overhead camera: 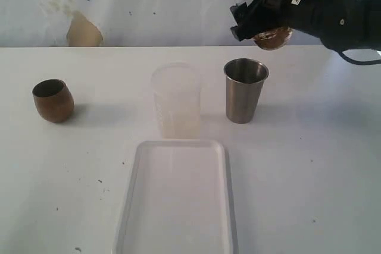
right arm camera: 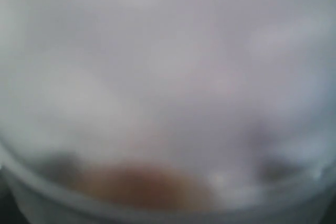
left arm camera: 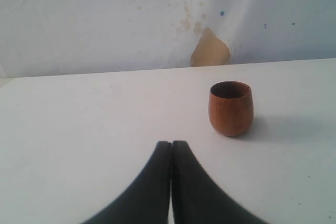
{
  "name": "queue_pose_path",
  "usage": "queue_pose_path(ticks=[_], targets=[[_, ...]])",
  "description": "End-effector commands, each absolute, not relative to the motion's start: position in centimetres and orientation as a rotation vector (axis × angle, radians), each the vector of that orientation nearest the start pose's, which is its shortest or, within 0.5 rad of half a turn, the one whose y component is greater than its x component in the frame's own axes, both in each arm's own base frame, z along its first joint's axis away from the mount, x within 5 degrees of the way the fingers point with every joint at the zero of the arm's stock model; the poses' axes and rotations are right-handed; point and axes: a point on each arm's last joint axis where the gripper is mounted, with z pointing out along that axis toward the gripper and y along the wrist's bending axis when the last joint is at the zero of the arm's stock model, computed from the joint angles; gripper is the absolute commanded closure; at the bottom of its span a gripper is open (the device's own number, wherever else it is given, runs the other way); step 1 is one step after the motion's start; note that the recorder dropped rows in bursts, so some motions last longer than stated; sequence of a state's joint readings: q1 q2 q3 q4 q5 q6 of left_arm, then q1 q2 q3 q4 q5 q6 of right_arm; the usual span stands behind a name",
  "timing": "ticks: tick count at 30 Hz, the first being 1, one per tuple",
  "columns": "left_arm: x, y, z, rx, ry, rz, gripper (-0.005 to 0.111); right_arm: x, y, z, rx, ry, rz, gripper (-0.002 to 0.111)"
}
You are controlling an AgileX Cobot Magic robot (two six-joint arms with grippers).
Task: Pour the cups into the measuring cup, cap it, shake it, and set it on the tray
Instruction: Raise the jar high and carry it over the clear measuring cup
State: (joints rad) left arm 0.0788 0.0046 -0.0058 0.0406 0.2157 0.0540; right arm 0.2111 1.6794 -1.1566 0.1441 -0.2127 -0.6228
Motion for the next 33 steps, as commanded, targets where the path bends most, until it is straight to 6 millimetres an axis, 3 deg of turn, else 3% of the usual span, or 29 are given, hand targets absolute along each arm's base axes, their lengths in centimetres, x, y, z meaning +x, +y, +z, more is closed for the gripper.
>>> queue_pose_path(ticks=[1, 8, 14, 21, 28, 33], targets=[[5.6, 0.5, 19.5, 0.002, 1.688, 0.129, 0.106, 39.3, 8.1, 30.4, -0.639, 1.603, -0.305, 0.108], [5.6, 0.5, 19.5, 0.002, 1.688, 0.129, 0.106, 40.4, 8.3, 30.8, -0.690, 1.577, -0.350, 0.108], [5.6, 0.5, 19.5, 0.002, 1.688, 0.129, 0.106, 41.2, 8.5, 30.9, -0.860, 1.503, -0.508, 0.108], [5.6, 0.5, 19.5, 0.002, 1.688, 0.129, 0.106, 42.7, 8.8, 27.8, -0.994, 1.490, -0.603, 0.108], [5.6, 0.5, 19.5, 0.002, 1.688, 0.129, 0.106, 42.8, 9.3, 28.0, -1.050, 1.402, -0.664, 0.108], [5.6, 0.5, 19.5, 0.002, 1.688, 0.129, 0.106, 43.2, 9.7, 26.6, -1.178, 1.353, -0.737, 0.108]])
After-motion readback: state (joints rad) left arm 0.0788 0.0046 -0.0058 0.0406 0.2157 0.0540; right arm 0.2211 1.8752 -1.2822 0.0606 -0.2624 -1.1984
